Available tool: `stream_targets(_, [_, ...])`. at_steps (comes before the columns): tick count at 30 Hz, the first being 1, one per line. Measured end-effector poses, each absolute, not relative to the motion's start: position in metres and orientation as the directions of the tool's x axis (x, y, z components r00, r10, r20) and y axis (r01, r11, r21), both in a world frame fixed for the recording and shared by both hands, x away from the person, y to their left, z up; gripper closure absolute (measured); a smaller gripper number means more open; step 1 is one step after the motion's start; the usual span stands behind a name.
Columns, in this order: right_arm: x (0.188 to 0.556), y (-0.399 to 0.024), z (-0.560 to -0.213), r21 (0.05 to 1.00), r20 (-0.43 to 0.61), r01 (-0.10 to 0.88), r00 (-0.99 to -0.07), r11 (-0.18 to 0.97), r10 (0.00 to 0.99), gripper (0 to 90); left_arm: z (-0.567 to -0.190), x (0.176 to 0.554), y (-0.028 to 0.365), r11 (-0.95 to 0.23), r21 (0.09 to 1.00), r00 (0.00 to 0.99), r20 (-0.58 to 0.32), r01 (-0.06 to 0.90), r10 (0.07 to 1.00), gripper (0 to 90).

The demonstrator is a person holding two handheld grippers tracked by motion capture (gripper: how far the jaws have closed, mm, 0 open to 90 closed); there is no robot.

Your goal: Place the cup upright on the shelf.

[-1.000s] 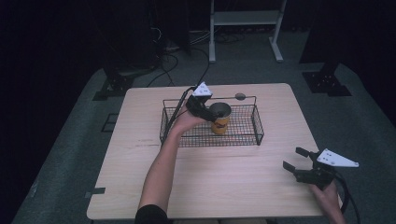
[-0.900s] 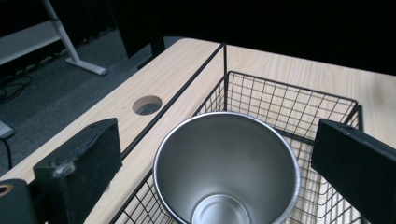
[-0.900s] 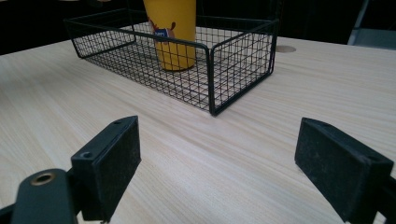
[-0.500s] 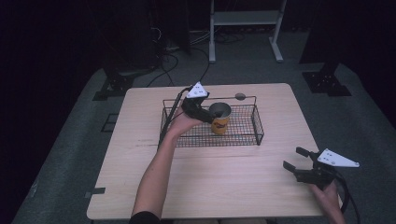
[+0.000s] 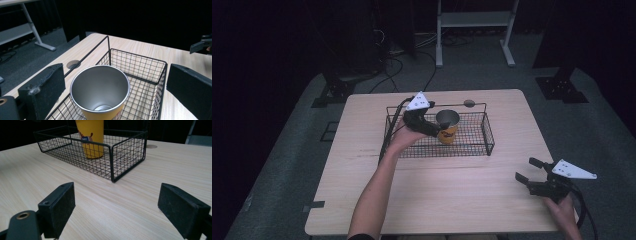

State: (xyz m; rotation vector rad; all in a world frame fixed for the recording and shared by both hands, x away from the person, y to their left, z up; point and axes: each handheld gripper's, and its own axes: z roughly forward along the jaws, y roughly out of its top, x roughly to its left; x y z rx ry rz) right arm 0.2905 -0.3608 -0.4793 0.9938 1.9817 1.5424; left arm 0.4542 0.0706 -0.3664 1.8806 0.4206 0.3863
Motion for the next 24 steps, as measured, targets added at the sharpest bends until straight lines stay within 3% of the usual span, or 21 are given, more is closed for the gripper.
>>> stream_targets(24, [0.29, -0.36, -0.479, 0.954, 0.083, 0.271, -0.646, 0.126, 0.759, 13.3, -0.367, 0.413, 0.092, -0.271, 0.96, 0.88, 0.064, 0.074, 0.47, 1.3])
